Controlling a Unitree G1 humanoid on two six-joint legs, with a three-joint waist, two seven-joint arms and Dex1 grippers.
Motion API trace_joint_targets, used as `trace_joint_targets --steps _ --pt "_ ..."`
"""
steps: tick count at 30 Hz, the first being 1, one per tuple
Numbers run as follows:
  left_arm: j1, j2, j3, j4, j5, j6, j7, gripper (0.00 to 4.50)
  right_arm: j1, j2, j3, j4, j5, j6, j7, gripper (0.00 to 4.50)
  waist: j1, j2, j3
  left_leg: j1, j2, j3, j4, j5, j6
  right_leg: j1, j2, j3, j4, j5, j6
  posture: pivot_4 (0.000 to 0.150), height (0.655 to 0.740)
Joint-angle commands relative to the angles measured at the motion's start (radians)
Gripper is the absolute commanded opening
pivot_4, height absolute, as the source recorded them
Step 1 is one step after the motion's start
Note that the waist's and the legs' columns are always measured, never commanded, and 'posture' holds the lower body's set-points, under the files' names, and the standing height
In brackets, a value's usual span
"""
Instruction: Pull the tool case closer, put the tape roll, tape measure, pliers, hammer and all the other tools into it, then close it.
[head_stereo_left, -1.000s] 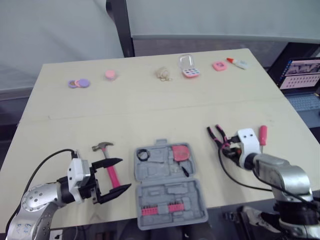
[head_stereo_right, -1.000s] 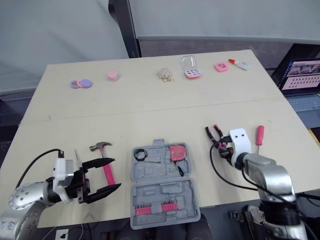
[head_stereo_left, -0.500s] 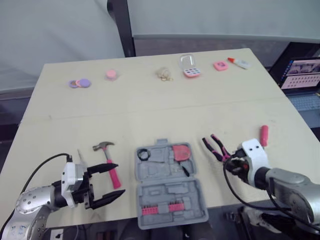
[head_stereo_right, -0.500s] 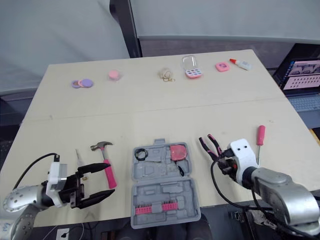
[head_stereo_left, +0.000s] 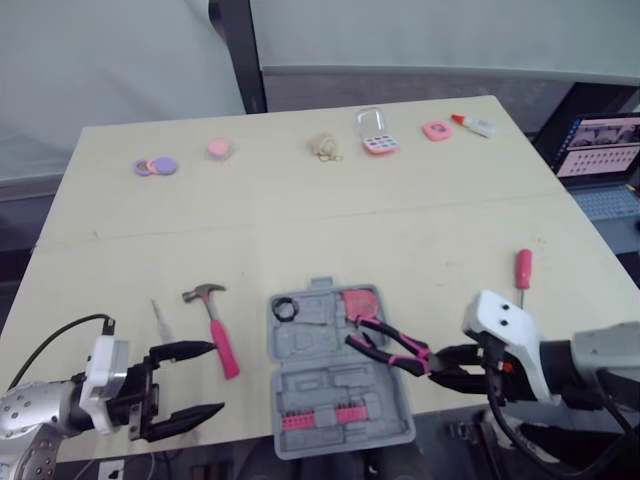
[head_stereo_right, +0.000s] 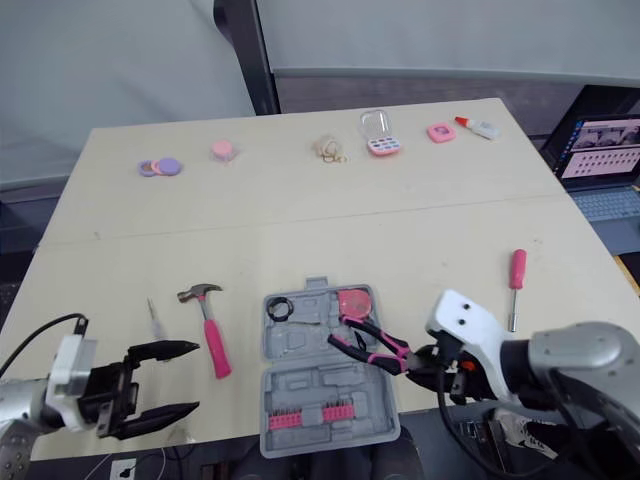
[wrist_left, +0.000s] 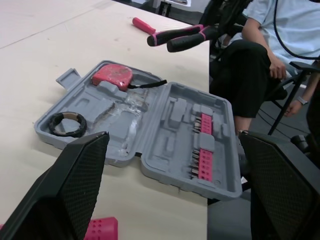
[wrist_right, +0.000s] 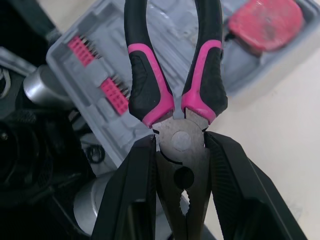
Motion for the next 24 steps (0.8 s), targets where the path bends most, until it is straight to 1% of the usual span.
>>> trace_joint_targets --steps 1,5,6,9,13,18,21,24 --pt "0.024 -0.011 0.024 -0.045 -0.009 -0.042 -0.017 4.5 -0.122 0.0 0.148 0.019 -0.02 -0.052 -0.001 0.95 -0.001 0.0 0.001 0.0 0.001 0.0 0.0 0.0 0.0 0.0 0.0 0.0 0.0 0.0 0.0 0.15 0.74" --pt "0.06 -0.043 0.03 -0.064 0.014 -0.088 -0.007 4.5 -0.313 0.023 0.372 0.081 -0.098 -0.076 0.004 0.95 -0.003 -0.002 0.003 0.0 0.002 0.0 0.0 0.0 0.0 -0.001 -0.001 0.0 0.0 0.0 0.0 0.15 0.74" --pt "0.067 -0.045 0.031 -0.064 0.021 -0.097 -0.01 4.5 -0.339 0.025 0.401 0.095 -0.109 -0.078 0.006 0.95 -0.002 -0.003 0.003 0.0 0.002 0.0 0.0 0.0 0.0 -0.001 -0.001 0.0 0.0 0.0 0.0 0.15 0.74" --pt "0.089 -0.067 0.048 -0.029 0.053 -0.173 -0.023 4.5 -0.472 0.06 0.549 0.171 -0.188 -0.102 0.025 0.95 -0.003 -0.004 0.004 -0.001 0.002 0.0 0.0 0.0 0.0 -0.001 0.0 -0.001 0.0 0.0 0.0 0.15 0.74" --pt "0.123 -0.08 0.064 -0.018 0.053 -0.215 -0.027 4.5 -0.591 0.098 0.698 0.236 -0.264 -0.121 0.064 0.95 -0.004 -0.004 0.004 -0.002 0.002 -0.001 0.001 0.0 0.0 -0.002 0.0 -0.001 0.0 0.0 0.0 0.15 0.74" --pt "0.139 -0.092 0.079 0.017 0.063 -0.281 -0.034 4.5 -0.686 0.153 0.846 0.288 -0.344 -0.13 0.1 0.95 -0.004 -0.004 0.004 -0.008 0.002 -0.001 0.001 0.0 -0.001 -0.008 0.0 -0.001 0.001 0.0 0.0 0.15 0.74" --pt "0.146 -0.095 0.082 0.036 0.066 -0.307 -0.035 4.5 -0.724 0.192 0.896 0.326 -0.375 -0.13 0.112 0.95 -0.006 -0.004 0.004 -0.016 0.0 0.0 0.005 0.0 -0.001 -0.016 -0.001 -0.001 0.004 0.0 0.0 0.15 0.74" --pt "0.157 -0.098 0.081 0.04 0.069 -0.319 -0.029 4.5 -0.754 0.229 0.941 0.362 -0.414 -0.135 0.117 0.95 -0.006 -0.004 0.004 -0.017 -0.002 0.0 0.005 0.0 -0.001 -0.018 0.0 -0.002 0.006 0.0 0.0 0.15 0.74"
